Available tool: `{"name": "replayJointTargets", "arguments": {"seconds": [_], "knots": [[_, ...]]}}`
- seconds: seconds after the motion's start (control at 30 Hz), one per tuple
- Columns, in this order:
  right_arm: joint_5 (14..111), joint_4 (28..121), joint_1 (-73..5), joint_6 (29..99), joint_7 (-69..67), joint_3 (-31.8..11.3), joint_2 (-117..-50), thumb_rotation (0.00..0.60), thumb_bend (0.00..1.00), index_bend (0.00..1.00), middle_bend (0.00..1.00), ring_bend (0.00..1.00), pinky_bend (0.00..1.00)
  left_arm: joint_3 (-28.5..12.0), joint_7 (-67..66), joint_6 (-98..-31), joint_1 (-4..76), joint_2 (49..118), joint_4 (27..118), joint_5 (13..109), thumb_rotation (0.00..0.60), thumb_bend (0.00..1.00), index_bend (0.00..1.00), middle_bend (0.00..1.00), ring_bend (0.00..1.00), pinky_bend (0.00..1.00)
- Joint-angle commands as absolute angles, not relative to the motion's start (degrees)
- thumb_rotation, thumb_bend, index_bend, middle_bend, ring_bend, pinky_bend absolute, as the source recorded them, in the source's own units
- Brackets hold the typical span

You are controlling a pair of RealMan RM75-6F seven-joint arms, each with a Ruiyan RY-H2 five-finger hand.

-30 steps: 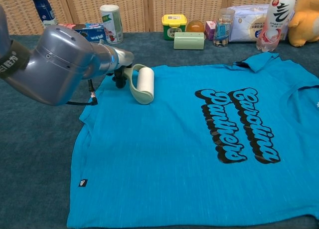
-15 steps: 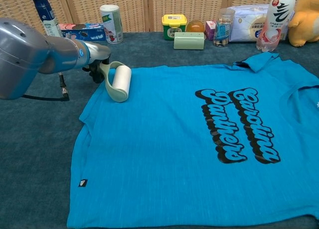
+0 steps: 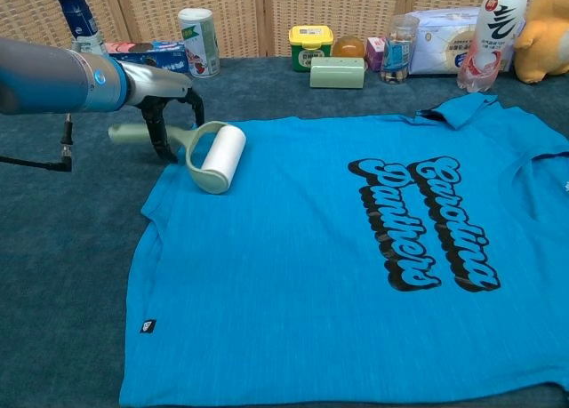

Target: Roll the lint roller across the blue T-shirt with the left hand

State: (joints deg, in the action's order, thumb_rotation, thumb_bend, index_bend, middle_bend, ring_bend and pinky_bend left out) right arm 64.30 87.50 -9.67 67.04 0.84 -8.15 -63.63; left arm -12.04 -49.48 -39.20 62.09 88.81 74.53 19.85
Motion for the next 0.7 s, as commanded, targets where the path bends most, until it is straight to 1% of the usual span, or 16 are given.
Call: {"name": "replayJointTargets", "arguments": {"seconds": [0.03,0.23,0.37,0.4,0.43,0.47,0.5,0.57,0.7], "knots": [[64.3,87.7,-9.6,67.1,0.9,-8.1,-63.5,0.600,0.10,0.13,0.04,0.00,0.00,-11.0,-45.6,-41.0,61.1,86.2,78.3,24.9,0.600,0.13,0.00,0.00,0.00,0.20],[64.4,88.2,-9.6,67.0,1.0,-8.0,-63.3,0.600,0.10,0.13,0.04,0.00,0.00,-10.2,-42.2,-44.4,59.0,81.5,84.4,29.7,0.600,0.12,0.00,0.00,0.00,0.16],[64.9,88.5,-9.6,67.2,1.1,-7.8,-63.3,0.600,0.10,0.13,0.04,0.00,0.00,-8.8,-40.2,-49.0,56.1,77.2,90.4,34.4,0.600,0.10,0.00,0.00,0.00,0.12],[65.2,88.6,-9.6,67.6,1.2,-7.8,-63.3,0.600,0.10,0.13,0.04,0.00,0.00,-8.1,-39.1,-51.4,54.5,75.7,92.5,37.1,0.600,0.09,0.00,0.00,0.00,0.11],[65.9,88.7,-9.6,68.0,1.5,-7.6,-63.4,0.600,0.10,0.13,0.04,0.00,0.00,-7.1,-37.2,-55.1,51.7,74.0,94.9,41.2,0.600,0.09,0.00,0.00,0.00,0.10],[66.7,88.4,-9.6,68.5,1.9,-7.4,-63.8,0.600,0.10,0.13,0.04,0.00,0.00,-5.9,-33.0,-59.4,47.8,72.5,97.0,47.2,0.600,0.08,0.00,0.00,0.00,0.10],[67.5,87.8,-9.7,69.0,1.9,-7.3,-64.3,0.600,0.10,0.13,0.04,0.00,0.00,-4.3,-28.1,-63.0,44.2,71.7,97.3,54.3,0.600,0.08,0.00,0.00,0.00,0.10],[68.7,86.8,-9.8,69.5,1.5,-7.1,-65.1,0.600,0.10,0.13,0.04,0.00,0.00,-2.4,-22.6,-66.6,40.8,71.3,95.7,61.6,0.600,0.08,0.00,0.00,0.00,0.10],[71.1,84.2,-9.7,70.8,-0.1,-6.9,-66.6,0.600,0.10,0.13,0.04,0.00,0.00,1.4,-12.0,-74.9,33.7,71.3,90.3,72.6,0.600,0.09,0.00,0.00,0.00,0.10]]}}
